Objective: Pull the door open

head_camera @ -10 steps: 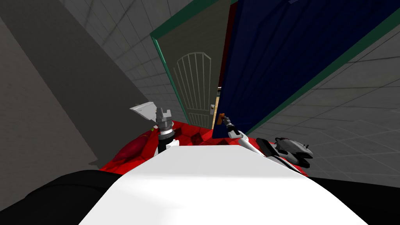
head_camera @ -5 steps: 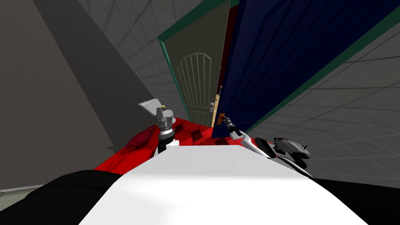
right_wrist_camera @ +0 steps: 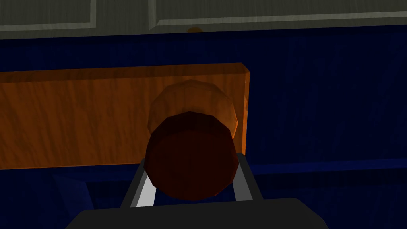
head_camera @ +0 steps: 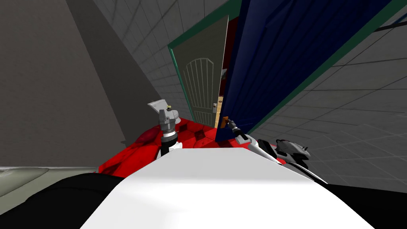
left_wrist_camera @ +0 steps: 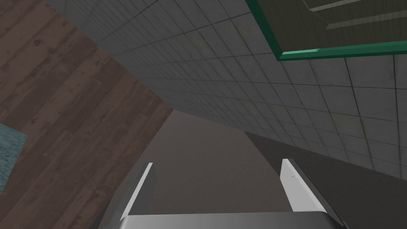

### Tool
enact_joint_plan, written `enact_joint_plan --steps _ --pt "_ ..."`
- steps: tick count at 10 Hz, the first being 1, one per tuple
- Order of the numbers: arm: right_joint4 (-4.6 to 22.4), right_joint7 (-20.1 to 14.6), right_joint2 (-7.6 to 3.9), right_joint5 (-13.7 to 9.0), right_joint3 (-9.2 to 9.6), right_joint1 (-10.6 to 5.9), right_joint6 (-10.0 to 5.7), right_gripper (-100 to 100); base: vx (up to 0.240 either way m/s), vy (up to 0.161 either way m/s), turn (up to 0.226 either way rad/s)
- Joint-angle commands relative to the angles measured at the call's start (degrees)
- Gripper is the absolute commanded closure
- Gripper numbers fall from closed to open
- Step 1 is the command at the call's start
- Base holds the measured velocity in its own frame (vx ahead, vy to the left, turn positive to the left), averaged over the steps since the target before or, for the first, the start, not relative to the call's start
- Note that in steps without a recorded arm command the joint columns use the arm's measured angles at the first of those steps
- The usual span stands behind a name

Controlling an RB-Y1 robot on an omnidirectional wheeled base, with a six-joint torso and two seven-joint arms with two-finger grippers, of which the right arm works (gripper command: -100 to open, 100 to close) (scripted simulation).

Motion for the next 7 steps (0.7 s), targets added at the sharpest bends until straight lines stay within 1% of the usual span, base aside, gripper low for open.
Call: enact_joint_plan --steps 1,2,3,5,7 --pt "-1.15 -0.92 -1.22 -0.18 1.31 0.99 -1.10 100 -0.216 -0.136 0.150" --pt "-1.96 -1.90 -2.76 -0.44 2.62 1.87 -2.37 100 -0.200 -0.155 0.186" --pt "-2.24 -2.24 -3.29 -0.53 3.07 2.17 -2.80 100 -0.170 -0.120 0.127" --pt "-3.29 -3.50 -5.27 -0.86 4.75 3.30 -4.43 100 -0.207 -0.100 0.096" --pt "-4.11 -4.50 -6.84 -1.13 6.08 4.19 -5.72 100 -0.204 -0.132 0.090"
